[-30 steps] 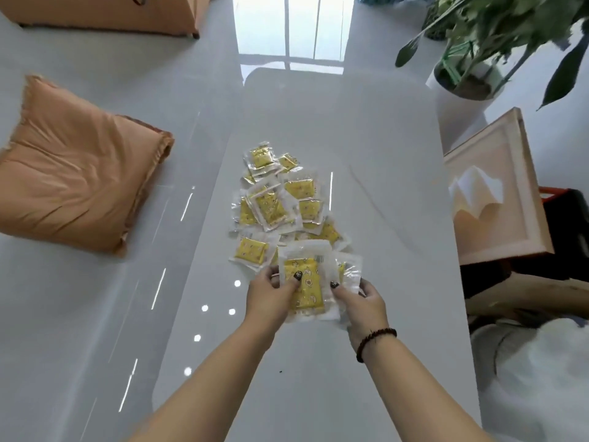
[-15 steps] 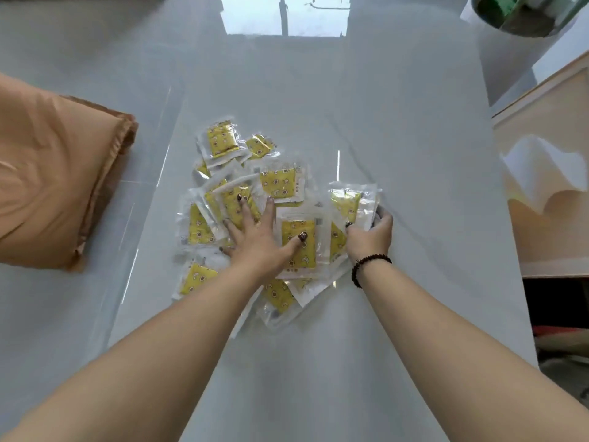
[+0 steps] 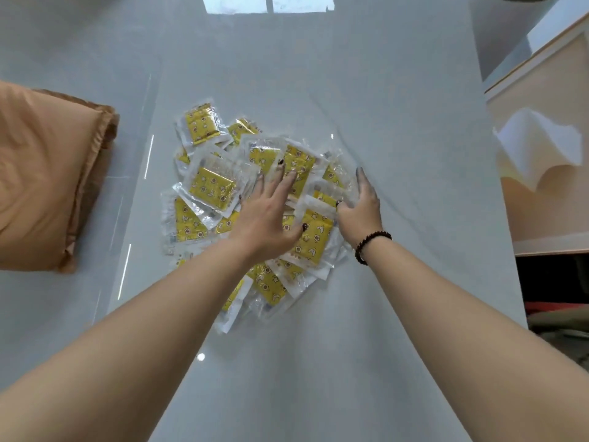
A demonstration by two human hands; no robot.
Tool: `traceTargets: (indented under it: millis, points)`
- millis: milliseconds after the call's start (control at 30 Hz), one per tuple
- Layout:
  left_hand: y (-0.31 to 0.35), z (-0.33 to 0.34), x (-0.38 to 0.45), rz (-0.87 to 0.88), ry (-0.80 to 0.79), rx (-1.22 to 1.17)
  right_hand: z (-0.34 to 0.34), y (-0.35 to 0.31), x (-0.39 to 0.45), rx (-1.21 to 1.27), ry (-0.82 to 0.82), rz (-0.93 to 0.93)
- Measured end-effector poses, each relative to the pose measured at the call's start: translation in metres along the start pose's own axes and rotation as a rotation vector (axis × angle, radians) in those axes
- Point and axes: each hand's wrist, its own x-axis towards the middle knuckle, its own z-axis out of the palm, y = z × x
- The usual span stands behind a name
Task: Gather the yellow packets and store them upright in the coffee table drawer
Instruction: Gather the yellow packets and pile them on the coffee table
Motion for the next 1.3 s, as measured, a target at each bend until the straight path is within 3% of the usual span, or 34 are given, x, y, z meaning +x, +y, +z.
traceTargets:
  millis: [100, 300, 500, 733, 1033, 1300]
  points:
    - [0.002, -0.004, -0.04, -0.018, 0.074, -0.151, -0.005, 0.012, -0.03, 0.051, 0.032, 0.04]
    - [0.017, -0.03, -0.123, -0.122, 0.069, -0.328, -0.006, 0.001, -0.106, 0.049, 0.057, -0.001]
    - [0.039, -0.072, -0.196, -0.034, 0.083, -0.429, -0.008, -0.053, -0.205, 0.102, 0.036, -0.069]
    - [0.067, -0.157, -0.301, 0.137, 0.038, -0.517, -0.045, -0.139, -0.356, 0.284, 0.249, -0.068]
    - [0.123, -0.242, -0.425, 0.309, -0.213, -0.744, -0.106, -0.203, -0.534, 0.512, 0.565, -0.032]
    - [0.205, -0.234, -0.503, 0.55, -0.428, -0.647, -0.167, -0.183, -0.67, 0.6, 0.81, 0.012]
